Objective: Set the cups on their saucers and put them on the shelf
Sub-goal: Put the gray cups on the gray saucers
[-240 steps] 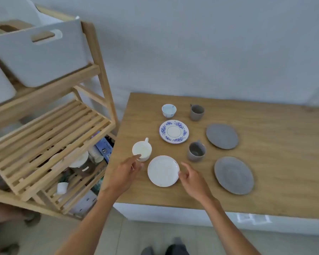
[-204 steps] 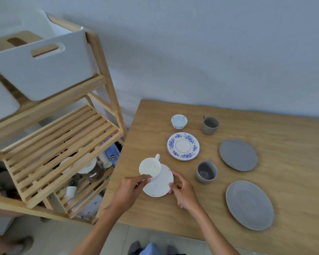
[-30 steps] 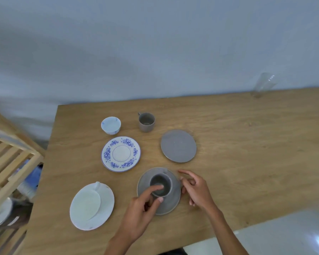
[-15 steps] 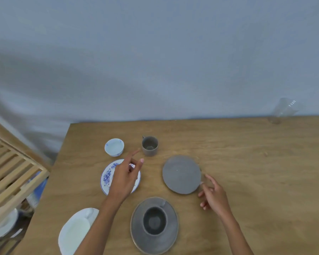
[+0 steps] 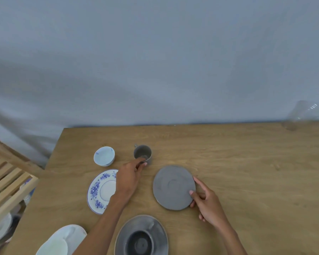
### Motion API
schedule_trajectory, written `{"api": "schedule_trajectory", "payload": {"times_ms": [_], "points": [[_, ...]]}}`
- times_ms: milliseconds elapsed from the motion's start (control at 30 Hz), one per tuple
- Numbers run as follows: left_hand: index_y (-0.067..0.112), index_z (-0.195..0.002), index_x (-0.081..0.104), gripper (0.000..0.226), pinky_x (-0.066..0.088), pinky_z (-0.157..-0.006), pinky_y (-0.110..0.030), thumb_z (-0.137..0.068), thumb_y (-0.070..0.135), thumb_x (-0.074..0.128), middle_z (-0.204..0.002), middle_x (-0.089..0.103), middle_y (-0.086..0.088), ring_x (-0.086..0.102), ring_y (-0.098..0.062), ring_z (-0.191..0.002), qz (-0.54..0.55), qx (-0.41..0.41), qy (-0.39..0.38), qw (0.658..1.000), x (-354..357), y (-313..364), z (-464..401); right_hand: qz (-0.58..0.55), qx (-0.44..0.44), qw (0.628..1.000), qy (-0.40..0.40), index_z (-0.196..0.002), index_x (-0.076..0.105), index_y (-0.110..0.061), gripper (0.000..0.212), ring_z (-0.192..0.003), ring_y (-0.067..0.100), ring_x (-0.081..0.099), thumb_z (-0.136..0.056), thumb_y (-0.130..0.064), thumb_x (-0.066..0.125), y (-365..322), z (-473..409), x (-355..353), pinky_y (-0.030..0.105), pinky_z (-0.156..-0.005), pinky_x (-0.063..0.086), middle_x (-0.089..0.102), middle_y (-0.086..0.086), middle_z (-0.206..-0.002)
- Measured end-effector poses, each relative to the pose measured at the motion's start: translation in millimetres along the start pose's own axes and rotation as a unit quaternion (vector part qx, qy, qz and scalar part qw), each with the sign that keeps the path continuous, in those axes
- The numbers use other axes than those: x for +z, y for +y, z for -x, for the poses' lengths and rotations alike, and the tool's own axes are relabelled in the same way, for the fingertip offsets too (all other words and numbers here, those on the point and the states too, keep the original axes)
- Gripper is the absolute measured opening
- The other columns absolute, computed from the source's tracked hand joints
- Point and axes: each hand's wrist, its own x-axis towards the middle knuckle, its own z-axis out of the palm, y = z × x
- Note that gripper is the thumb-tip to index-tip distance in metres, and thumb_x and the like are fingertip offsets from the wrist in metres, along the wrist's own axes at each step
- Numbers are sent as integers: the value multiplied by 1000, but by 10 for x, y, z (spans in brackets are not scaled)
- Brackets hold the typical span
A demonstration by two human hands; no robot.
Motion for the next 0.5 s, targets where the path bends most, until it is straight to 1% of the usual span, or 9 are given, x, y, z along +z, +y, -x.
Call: {"api": "schedule_trajectory", "payload": {"times_ms": [100, 233, 300, 400, 467, 500], "points": [[28, -114, 72, 24, 52, -69, -31, -93, 36, 63, -89, 76, 0, 69, -20, -78, -1, -8, 19, 1000, -22, 32, 84, 9, -12, 1000, -11, -148, 44, -42, 55, -35, 16, 49, -99, -23, 63, -36, -56, -12, 23, -31, 39, 70, 9, -70], [27, -111, 74, 22, 54, -69, -31, -91, 35, 66, -83, 76, 5, 67, -13, -70, 26, 9, 22, 999, -74, 37, 265, 5, -31, 1000, -1, -144, 51, -41, 50, -35, 15, 51, -99, -24, 64, -110, -132, 71, 24, -33, 42, 72, 13, -72], [27, -108, 75, 21, 55, -70, -28, -90, 34, 68, -86, 77, 9, 67, -6, -71, 38, 32, 9, 999, -102, 24, 348, 3, -35, 999, 8, -143, 53, -40, 48, -35, 14, 51, -99, -26, 64, -148, -183, 147, 24, -34, 44, 72, 11, -71], [25, -106, 76, 19, 52, -70, -17, -89, 29, 70, -93, 77, 15, 68, 4, -76, 74, 80, -23, 994, -116, 57, 468, 6, -42, 999, 6, -144, 52, -38, 47, -34, 12, 50, -100, -27, 63, -205, -234, 246, 23, -32, 42, 73, 13, -73], [26, -106, 76, 18, 49, -69, -12, -90, 26, 70, -93, 76, 17, 66, 7, -76, 90, 103, -45, 990, -94, 95, 540, 13, -47, 999, 6, -145, 51, -38, 47, -33, 11, 49, -100, -28, 62, -225, -243, 284, 22, -32, 41, 73, 12, -72], [27, -106, 76, 17, 48, -69, -11, -90, 26, 69, -94, 76, 18, 66, 8, -77, 92, 110, -59, 988, -77, 115, 567, 18, -49, 999, 6, -145, 50, -38, 48, -33, 10, 49, -100, -28, 61, -229, -241, 291, 22, -32, 41, 73, 11, -71]]}}
